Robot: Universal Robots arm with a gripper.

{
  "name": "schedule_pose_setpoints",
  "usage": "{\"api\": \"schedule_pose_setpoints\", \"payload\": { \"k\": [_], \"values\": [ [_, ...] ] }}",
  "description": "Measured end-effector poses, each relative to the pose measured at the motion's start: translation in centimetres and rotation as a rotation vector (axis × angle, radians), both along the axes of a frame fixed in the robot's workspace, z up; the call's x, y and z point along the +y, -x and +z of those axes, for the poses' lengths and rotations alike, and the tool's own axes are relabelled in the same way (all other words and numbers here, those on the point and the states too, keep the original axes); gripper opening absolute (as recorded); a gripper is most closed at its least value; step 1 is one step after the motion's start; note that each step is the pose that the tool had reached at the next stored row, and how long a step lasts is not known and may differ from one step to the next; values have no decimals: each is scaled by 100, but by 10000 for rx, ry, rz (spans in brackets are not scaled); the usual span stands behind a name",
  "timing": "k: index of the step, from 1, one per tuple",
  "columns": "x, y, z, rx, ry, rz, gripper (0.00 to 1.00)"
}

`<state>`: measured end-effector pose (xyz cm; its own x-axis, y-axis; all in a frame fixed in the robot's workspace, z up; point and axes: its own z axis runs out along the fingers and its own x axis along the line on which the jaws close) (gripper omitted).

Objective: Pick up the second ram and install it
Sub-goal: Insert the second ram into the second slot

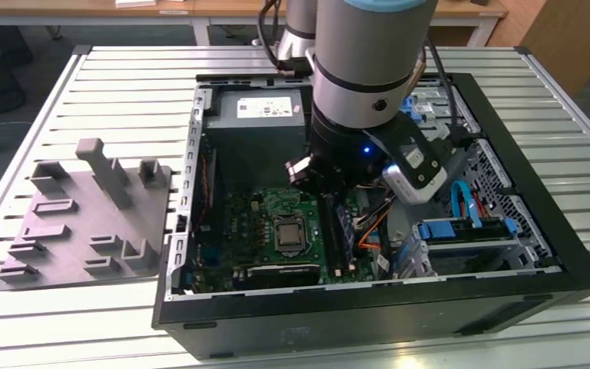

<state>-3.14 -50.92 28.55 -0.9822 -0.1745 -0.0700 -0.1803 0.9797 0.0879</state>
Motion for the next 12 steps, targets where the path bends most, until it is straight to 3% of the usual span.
{"api": "schedule_pose_setpoints", "payload": {
  "k": [12],
  "values": [
    [0,0,-85,1,2,35,14]
  ]
}}
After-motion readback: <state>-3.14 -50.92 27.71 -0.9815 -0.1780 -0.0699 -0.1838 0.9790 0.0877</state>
